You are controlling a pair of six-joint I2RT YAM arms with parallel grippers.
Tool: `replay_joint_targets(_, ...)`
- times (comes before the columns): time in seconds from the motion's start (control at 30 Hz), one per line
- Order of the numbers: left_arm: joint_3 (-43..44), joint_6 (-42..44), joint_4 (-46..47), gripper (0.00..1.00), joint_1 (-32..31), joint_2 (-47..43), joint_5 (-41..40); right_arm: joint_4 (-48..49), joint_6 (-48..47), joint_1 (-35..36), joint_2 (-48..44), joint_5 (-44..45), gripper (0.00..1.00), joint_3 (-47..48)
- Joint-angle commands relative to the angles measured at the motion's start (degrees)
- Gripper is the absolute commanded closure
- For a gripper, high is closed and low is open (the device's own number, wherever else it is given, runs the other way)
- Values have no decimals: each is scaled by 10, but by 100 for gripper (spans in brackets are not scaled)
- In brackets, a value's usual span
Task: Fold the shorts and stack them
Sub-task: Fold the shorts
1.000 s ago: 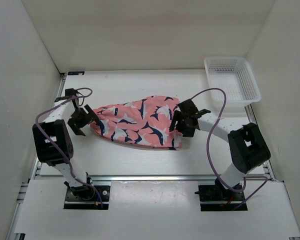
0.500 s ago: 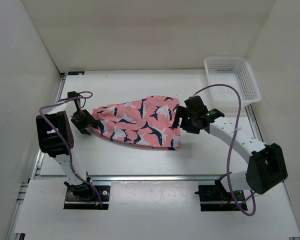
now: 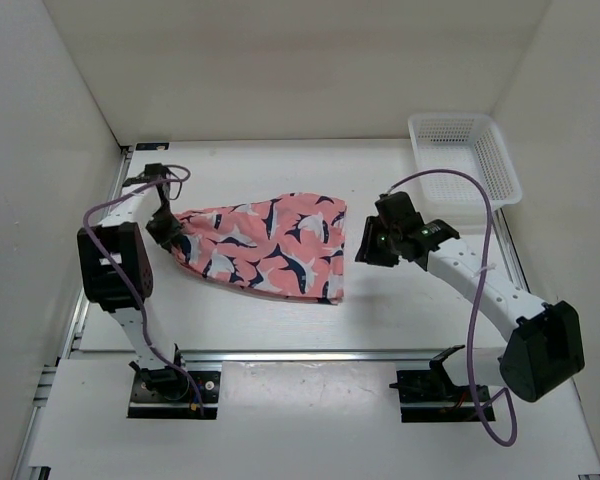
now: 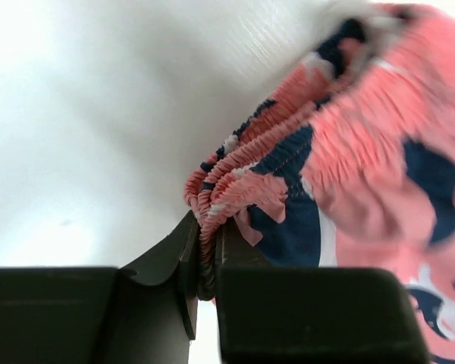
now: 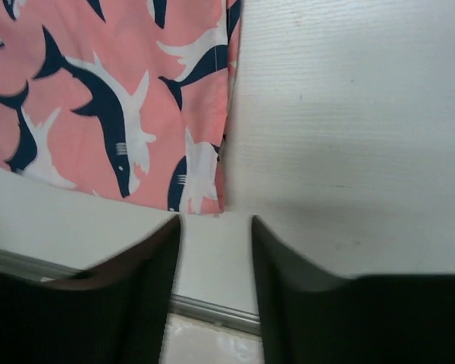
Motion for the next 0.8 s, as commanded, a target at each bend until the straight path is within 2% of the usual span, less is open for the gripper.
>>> replay_joint_targets(0.0,56,-3,-78,90,-41,-94,-130,21,-20,17,37,-51,65,40)
replay_joint_targets(0.07,87,2,-109,90,-61,-105,-172,43,-25,28,86,-65,83,62)
replay_joint_targets(0.17,135,-8,-146,90,-111,-112,-224,68,-25,42,158,-82,90,83)
replay_joint_targets(0.43,219,-66,-231,90,-245,-96,-289,87,-4,42,326,-94,93,177)
replay_joint_targets(0.47,236,-74,-238,90,-276,-89,-297,87,-3,42,359,-100,93,185)
replay_joint_targets(0.53,255,-95,-257,90,-305,-70,-303,87,3,42,398,-95,98,196)
replay_joint_targets(0.77,316,-131,-301,90,-402,-14,-324,92,24,42,420,-73,99,195)
